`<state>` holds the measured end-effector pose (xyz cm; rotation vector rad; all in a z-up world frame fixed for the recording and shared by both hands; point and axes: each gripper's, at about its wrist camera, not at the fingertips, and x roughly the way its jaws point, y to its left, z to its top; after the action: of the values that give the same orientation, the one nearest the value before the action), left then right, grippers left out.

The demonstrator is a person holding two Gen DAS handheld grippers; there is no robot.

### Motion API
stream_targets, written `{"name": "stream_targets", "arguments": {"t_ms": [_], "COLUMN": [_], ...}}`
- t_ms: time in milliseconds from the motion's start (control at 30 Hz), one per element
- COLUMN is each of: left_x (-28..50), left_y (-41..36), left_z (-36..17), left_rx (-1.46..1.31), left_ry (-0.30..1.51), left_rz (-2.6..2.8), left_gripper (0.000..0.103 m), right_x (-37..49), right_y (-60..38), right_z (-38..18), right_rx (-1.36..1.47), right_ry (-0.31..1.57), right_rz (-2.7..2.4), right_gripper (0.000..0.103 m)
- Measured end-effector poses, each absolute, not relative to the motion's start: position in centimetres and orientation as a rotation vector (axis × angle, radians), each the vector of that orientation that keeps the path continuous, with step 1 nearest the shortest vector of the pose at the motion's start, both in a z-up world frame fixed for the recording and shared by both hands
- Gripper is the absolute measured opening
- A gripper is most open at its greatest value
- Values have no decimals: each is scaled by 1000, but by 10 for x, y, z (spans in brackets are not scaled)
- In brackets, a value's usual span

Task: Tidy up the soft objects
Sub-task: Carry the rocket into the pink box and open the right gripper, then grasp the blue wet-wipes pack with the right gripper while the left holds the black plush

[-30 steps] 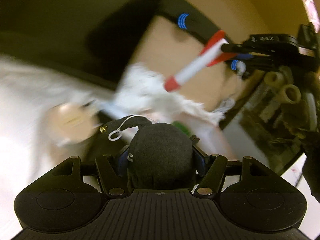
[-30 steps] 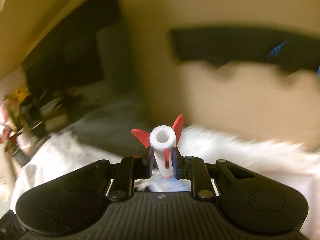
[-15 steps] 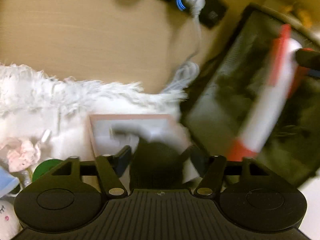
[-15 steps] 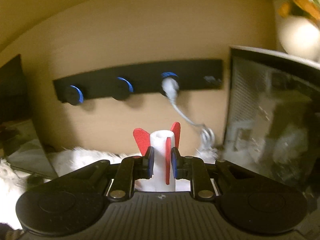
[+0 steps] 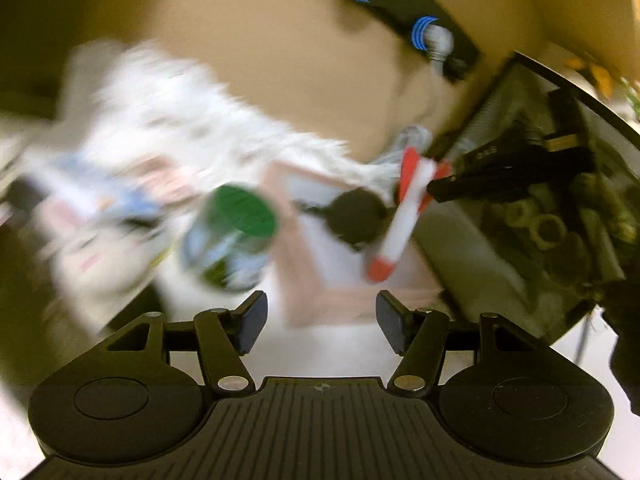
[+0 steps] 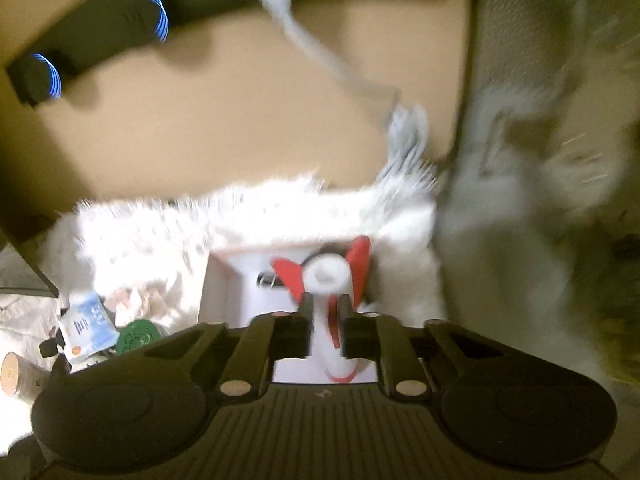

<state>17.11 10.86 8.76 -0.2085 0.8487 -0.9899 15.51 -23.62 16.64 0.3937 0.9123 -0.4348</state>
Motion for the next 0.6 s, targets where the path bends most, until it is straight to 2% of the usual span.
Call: {"name": "stream_targets", "arguments": {"t_ms": [200,333,367,400,467,600], "left_x": [168,164,164,163,163,166], "left_y": [174,223,231,237,247,243], "left_z": [77,70,68,65,60,61], "left_rx": [-236,-256,-265,-270,-273,-231], "left_ry": [881,896,903,908,917,883], "left_rz": [-802,-697,-673,-654,-614,-517], "left_gripper": [65,65,65,65,65,65], "right_x": [220,231,228,222,208,181], "right_y": [-225,-220,-219,-218,-215,-189], "right_z": [103,100,103,106,111,117], "right_rx": [484,462,468,467,442,307], "right_ry": [1009,960,934,912,879,866], "right_rz": [-367,-320,-293,-271,-259,-266], "right_gripper": [9,12,18,29,38,41]}}
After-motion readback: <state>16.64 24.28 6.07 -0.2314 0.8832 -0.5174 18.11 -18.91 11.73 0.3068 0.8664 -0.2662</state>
